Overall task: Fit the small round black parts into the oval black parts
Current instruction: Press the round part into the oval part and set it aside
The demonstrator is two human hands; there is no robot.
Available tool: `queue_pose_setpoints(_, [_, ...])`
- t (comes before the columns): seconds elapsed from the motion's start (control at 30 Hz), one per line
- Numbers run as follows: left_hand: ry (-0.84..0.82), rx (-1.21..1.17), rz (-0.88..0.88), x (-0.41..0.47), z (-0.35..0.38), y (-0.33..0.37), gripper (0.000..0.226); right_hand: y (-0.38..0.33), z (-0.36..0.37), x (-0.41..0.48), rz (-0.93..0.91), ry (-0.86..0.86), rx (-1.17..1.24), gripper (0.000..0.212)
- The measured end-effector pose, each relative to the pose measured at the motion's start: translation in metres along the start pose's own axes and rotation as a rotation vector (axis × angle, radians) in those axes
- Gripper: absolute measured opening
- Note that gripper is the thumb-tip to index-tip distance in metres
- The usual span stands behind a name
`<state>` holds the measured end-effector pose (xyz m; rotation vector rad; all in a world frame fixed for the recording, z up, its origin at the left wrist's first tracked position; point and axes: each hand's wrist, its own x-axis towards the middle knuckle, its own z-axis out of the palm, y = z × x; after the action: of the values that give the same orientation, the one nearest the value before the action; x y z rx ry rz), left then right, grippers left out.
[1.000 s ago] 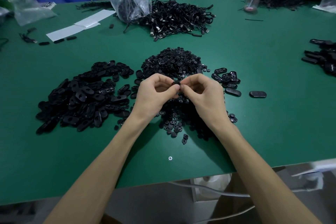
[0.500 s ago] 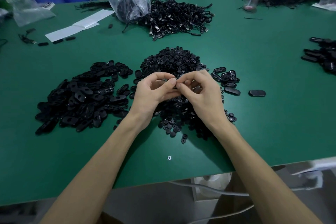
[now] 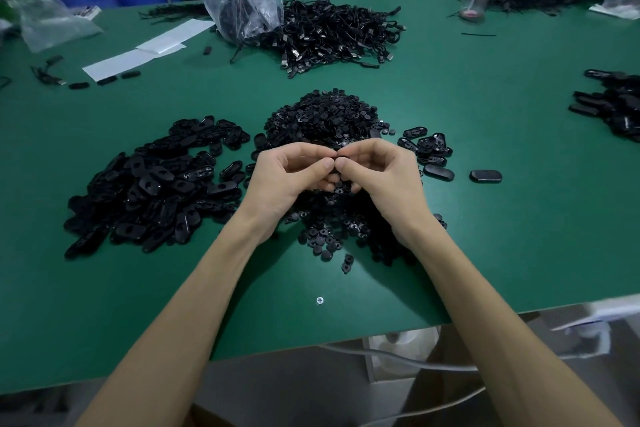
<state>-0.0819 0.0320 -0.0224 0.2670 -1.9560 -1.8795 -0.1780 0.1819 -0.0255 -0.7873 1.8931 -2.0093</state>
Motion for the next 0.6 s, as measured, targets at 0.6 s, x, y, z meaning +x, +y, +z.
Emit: queue_pose_setpoints(0.6, [0.060,0.117,-0.018,0.0031,0.0013,-0.0024,0.013,-0.0007,0.0066,-0.0044,-0.045,0.005,-0.209,0.011])
